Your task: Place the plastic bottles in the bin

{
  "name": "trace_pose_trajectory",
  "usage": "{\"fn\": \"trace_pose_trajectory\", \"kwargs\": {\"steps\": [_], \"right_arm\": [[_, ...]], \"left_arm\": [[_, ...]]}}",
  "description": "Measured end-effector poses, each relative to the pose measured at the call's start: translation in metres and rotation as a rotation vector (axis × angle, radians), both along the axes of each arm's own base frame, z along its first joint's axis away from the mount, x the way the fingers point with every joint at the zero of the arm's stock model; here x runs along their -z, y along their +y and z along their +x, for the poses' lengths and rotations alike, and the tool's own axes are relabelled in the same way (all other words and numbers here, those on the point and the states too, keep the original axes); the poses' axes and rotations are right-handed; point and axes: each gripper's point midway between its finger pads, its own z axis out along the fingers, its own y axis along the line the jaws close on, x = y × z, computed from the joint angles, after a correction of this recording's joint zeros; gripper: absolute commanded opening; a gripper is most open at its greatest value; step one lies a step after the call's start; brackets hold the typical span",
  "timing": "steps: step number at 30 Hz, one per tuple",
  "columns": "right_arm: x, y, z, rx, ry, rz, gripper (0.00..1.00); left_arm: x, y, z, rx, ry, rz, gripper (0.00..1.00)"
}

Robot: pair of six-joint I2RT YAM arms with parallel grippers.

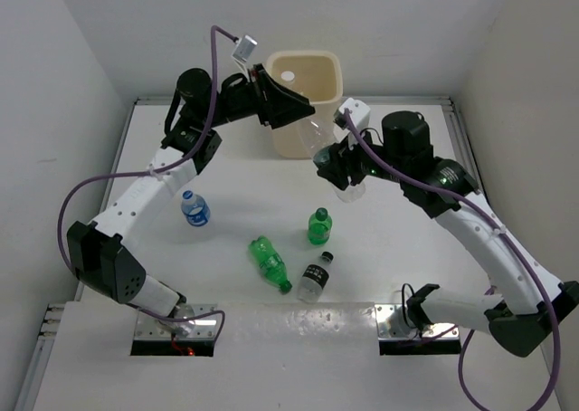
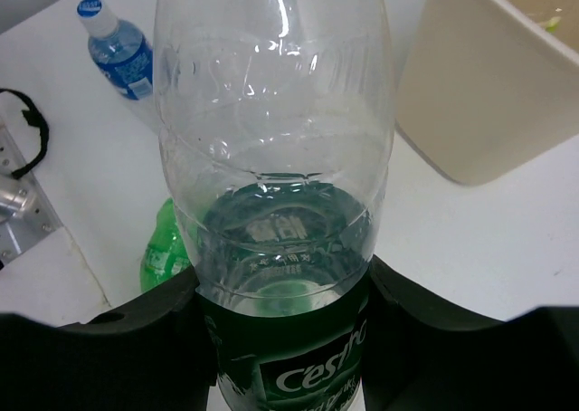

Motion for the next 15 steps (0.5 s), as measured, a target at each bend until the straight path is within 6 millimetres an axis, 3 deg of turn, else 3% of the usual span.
{"fn": "trace_pose_trajectory", "kwargs": {"steps": [10,15], "right_arm": [[-0.015,-0.006,0.002,0.04,-0.042,0.029,0.0],[-0.013,-0.007,0.004,0.054,-0.031,0.03,0.0]], "left_arm": [[-0.009,0.01,0.01,-0.03,0.026,-0.042,0.66],[-0.008,0.007,0.009,-0.021,0.03,-0.043,0.56]]}}
